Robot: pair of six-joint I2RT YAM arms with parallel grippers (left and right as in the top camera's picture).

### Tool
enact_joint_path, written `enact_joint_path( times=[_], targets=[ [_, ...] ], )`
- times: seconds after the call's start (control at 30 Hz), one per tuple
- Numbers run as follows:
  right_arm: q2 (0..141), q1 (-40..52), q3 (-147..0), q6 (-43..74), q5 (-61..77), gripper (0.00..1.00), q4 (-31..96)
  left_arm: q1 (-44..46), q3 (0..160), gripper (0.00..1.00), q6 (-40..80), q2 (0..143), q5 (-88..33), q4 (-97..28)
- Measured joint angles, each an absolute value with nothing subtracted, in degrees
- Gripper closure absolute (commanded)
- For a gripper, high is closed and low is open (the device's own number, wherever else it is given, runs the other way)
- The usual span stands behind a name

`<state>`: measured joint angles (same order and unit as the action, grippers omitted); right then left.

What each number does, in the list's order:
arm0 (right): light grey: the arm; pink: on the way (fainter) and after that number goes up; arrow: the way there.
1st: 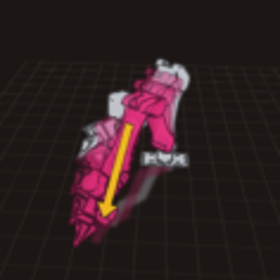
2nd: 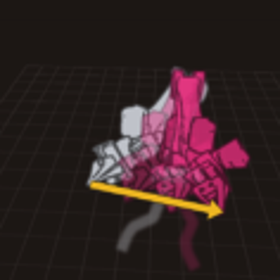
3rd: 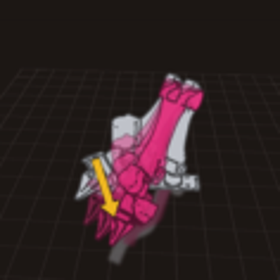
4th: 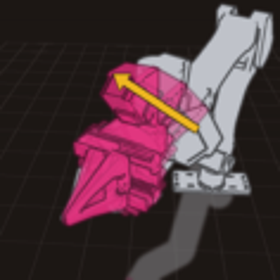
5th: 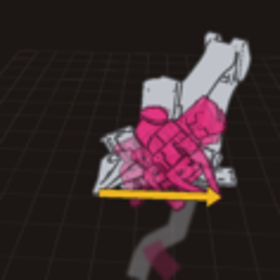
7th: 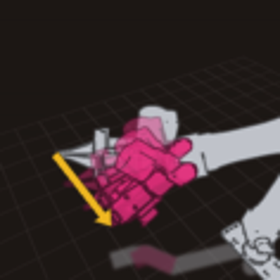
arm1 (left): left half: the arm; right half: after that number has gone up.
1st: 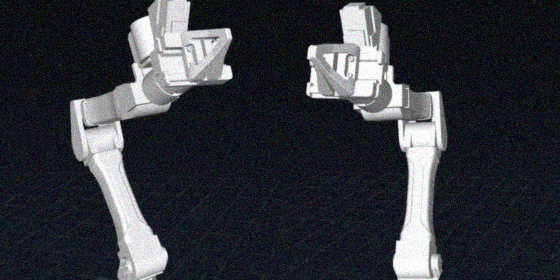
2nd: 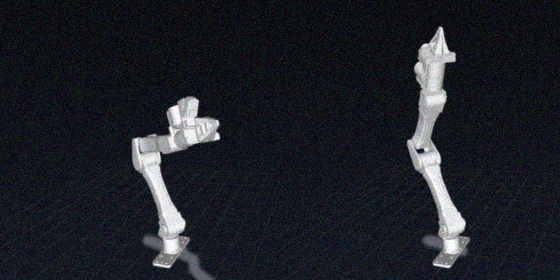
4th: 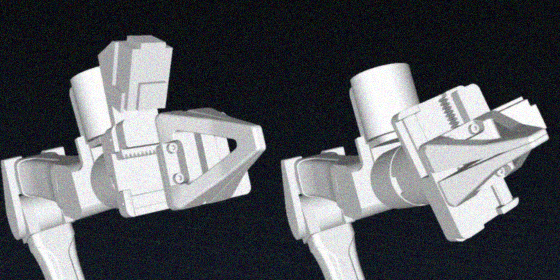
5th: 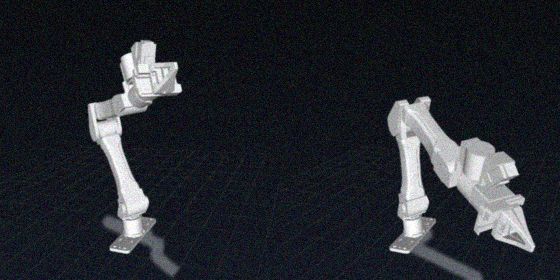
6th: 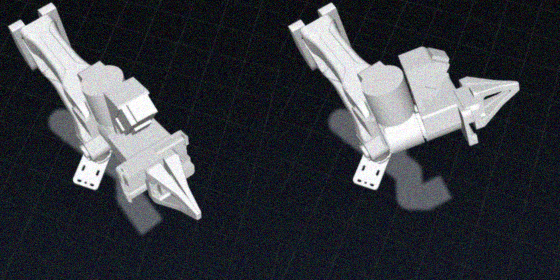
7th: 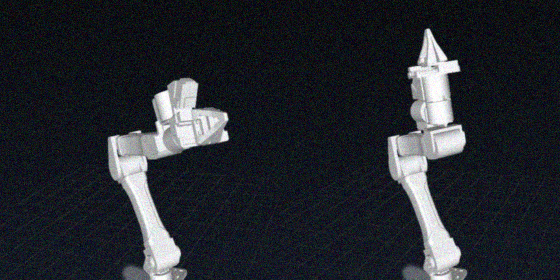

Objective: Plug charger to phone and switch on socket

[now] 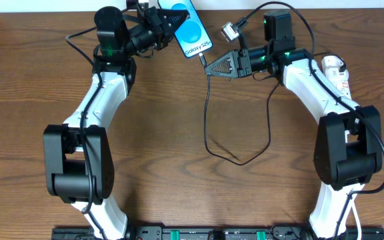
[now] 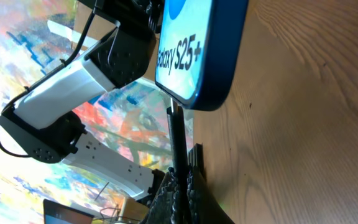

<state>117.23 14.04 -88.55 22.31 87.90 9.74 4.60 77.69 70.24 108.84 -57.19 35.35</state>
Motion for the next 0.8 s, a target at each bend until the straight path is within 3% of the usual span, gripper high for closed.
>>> enact_joint_path(
  times=[0.8],
  targets=[
    [117.23, 13.52, -88.51, 26.89, 88.16, 0.99, 7.44, 4.51, 77.69, 0.93, 66.59, 108.84, -57.25, 35.81]
  ],
)
